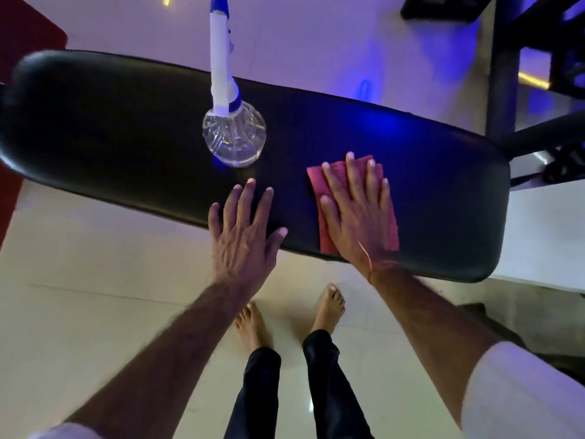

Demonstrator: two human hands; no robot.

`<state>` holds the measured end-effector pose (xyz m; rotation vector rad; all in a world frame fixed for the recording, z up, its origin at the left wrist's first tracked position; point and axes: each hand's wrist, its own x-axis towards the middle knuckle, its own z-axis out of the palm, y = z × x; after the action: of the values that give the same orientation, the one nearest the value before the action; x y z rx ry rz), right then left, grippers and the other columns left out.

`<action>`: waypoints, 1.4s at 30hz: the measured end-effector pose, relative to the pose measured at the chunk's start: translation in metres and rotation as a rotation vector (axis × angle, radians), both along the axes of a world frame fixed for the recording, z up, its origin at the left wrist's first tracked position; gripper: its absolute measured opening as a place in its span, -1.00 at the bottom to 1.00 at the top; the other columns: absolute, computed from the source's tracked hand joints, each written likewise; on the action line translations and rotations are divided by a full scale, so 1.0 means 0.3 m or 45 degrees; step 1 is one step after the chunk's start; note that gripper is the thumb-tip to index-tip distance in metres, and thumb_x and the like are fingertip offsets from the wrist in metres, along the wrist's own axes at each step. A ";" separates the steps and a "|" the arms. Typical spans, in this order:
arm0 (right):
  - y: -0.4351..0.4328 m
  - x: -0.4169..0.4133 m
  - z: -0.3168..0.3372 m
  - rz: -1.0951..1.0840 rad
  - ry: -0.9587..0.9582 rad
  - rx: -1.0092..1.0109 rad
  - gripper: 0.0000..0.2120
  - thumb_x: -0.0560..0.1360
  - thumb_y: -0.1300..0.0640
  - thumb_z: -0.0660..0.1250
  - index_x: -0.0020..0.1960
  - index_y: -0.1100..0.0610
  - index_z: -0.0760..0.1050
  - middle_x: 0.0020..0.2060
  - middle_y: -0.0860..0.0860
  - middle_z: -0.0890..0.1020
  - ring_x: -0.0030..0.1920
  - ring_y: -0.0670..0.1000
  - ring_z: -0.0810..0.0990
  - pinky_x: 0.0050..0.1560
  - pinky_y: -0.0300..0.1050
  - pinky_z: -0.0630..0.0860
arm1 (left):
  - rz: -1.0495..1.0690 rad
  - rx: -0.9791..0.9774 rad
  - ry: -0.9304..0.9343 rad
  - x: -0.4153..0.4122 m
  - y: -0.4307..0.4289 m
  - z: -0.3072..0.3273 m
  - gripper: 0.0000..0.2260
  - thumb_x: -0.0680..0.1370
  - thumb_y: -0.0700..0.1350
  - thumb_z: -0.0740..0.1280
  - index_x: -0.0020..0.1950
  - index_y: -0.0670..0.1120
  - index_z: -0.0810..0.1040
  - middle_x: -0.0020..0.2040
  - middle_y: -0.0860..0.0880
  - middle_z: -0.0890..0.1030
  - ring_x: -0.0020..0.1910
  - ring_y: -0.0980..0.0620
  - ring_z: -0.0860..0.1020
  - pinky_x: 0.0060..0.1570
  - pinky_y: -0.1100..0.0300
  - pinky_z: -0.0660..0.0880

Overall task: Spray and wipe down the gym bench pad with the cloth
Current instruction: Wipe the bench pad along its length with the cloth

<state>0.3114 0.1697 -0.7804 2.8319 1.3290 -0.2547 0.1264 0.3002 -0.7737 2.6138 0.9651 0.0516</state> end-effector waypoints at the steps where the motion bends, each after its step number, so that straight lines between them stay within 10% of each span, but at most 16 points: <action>1: 0.043 -0.019 0.003 -0.083 0.002 0.015 -0.42 0.74 -0.25 -0.20 0.72 -0.11 -0.08 0.72 0.10 -0.03 0.69 0.30 -0.08 0.62 0.44 0.01 | -0.006 -0.004 -0.001 0.002 -0.006 -0.007 -0.40 0.66 0.20 0.21 0.66 -0.01 0.26 0.67 -0.13 0.23 0.64 -0.20 0.19 0.54 -0.31 0.13; 6: -0.111 -0.110 -0.026 0.196 0.024 -0.016 -0.42 0.75 -0.22 -0.18 0.72 -0.09 -0.07 0.72 0.05 -0.03 0.70 0.24 -0.10 0.63 0.38 0.05 | -0.041 -0.049 0.024 0.025 -0.038 -0.008 -0.38 0.67 0.19 0.21 0.69 0.01 0.20 0.71 -0.11 0.12 0.68 -0.20 0.06 0.57 -0.36 0.02; 12: -0.140 -0.022 -0.017 -0.310 -0.026 0.069 -0.45 0.76 -0.18 -0.16 0.72 -0.08 -0.03 0.72 0.06 0.01 0.70 0.25 -0.08 0.65 0.39 -0.03 | -0.158 -0.049 0.023 0.089 -0.085 -0.013 -0.39 0.68 0.20 0.09 0.70 0.03 0.13 0.72 -0.10 0.07 0.70 -0.16 -0.01 0.59 -0.33 -0.11; 17: -0.304 -0.073 -0.043 0.093 -0.027 0.027 -0.45 0.76 -0.18 -0.16 0.72 -0.08 -0.08 0.72 0.03 0.00 0.71 0.21 -0.08 0.67 0.31 0.00 | -0.342 -0.028 -0.009 0.139 -0.155 -0.023 -0.45 0.72 0.12 0.15 0.70 0.07 0.12 0.73 -0.06 0.04 0.71 -0.14 -0.04 0.59 -0.35 -0.11; 22: -0.282 -0.035 -0.041 -0.549 -0.076 0.153 -0.47 0.76 -0.15 -0.15 0.71 -0.08 0.06 0.71 0.04 0.09 0.70 0.23 -0.02 0.64 0.37 0.00 | -0.275 0.012 0.007 0.173 -0.201 -0.041 -0.46 0.71 0.13 0.09 0.70 0.12 0.12 0.73 -0.03 0.05 0.71 -0.13 -0.04 0.57 -0.39 -0.11; 27: -0.374 -0.118 -0.072 -0.032 -0.068 0.155 -0.46 0.77 -0.15 -0.13 0.72 -0.05 0.01 0.71 0.05 0.07 0.70 0.22 -0.02 0.64 0.33 0.05 | -0.240 -0.017 0.007 0.175 -0.215 -0.039 -0.46 0.70 0.15 0.09 0.70 0.13 0.13 0.73 -0.02 0.03 0.71 -0.12 -0.05 0.57 -0.38 -0.11; 33: -0.378 -0.109 -0.071 -0.719 -0.104 0.257 -0.46 0.73 -0.14 -0.05 0.69 -0.06 0.16 0.69 0.08 0.15 0.69 0.27 0.03 0.63 0.39 -0.01 | -0.208 -0.020 0.074 0.187 -0.238 -0.027 -0.45 0.72 0.13 0.15 0.70 0.12 0.12 0.73 -0.04 0.01 0.71 -0.15 -0.06 0.56 -0.39 -0.08; 39: -0.415 -0.111 -0.085 -0.165 -0.052 0.213 -0.45 0.75 -0.14 -0.09 0.71 -0.04 0.06 0.71 0.07 0.08 0.70 0.22 -0.01 0.63 0.36 0.05 | -0.226 -0.055 0.127 0.188 -0.236 0.009 -0.45 0.72 0.13 0.13 0.70 0.12 0.10 0.73 -0.04 -0.01 0.71 -0.15 -0.07 0.58 -0.38 -0.02; 42: -0.451 -0.077 -0.075 -0.611 -0.077 0.264 -0.46 0.74 -0.13 -0.05 0.70 -0.05 0.12 0.70 0.07 0.12 0.70 0.24 0.01 0.63 0.37 0.03 | -0.236 -0.045 0.122 0.175 -0.228 0.023 -0.46 0.72 0.12 0.16 0.70 0.13 0.12 0.73 -0.04 0.01 0.71 -0.14 -0.05 0.59 -0.34 -0.01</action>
<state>0.2882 0.0345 -0.8028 3.2665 0.6815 -0.0280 0.1789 0.2319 -0.7667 2.6807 0.7427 -0.1368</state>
